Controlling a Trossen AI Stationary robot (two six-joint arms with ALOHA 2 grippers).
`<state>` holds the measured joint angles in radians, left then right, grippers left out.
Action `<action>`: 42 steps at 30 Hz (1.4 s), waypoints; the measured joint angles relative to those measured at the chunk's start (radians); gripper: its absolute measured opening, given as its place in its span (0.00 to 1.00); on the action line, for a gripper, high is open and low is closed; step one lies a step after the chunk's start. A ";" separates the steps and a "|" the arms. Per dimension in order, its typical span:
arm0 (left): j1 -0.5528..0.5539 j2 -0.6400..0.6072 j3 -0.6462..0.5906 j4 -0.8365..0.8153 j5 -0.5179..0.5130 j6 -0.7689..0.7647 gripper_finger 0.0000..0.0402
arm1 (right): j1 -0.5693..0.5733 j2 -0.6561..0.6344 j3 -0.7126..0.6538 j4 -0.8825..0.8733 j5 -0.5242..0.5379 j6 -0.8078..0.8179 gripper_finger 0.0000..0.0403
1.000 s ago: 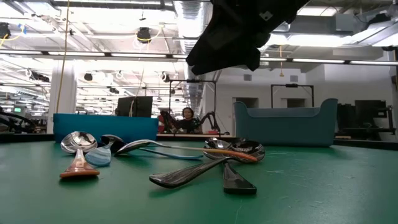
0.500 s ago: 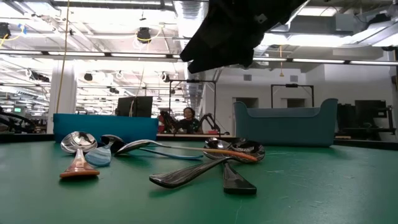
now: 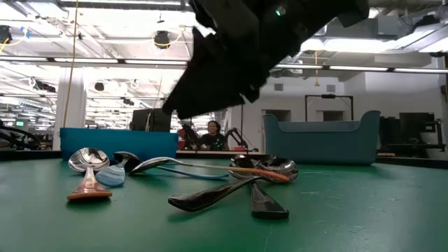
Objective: Sort silverware by color (type)
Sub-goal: Put the orange spoon into the dark blue bin
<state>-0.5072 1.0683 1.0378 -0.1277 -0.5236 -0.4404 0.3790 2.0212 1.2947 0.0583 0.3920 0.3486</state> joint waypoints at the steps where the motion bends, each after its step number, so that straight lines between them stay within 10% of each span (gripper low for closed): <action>1: 0.000 0.000 0.000 -0.001 0.000 -0.004 0.45 | 0.000 0.000 0.003 -0.015 0.002 -0.001 0.52; 42: 0.002 0.000 0.000 -0.061 0.000 -0.026 0.45 | -0.003 0.146 0.040 -0.054 0.000 0.157 0.45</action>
<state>-0.5053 1.0683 1.0378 -0.1886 -0.5240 -0.4664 0.3755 2.1674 1.3350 0.0044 0.3924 0.5053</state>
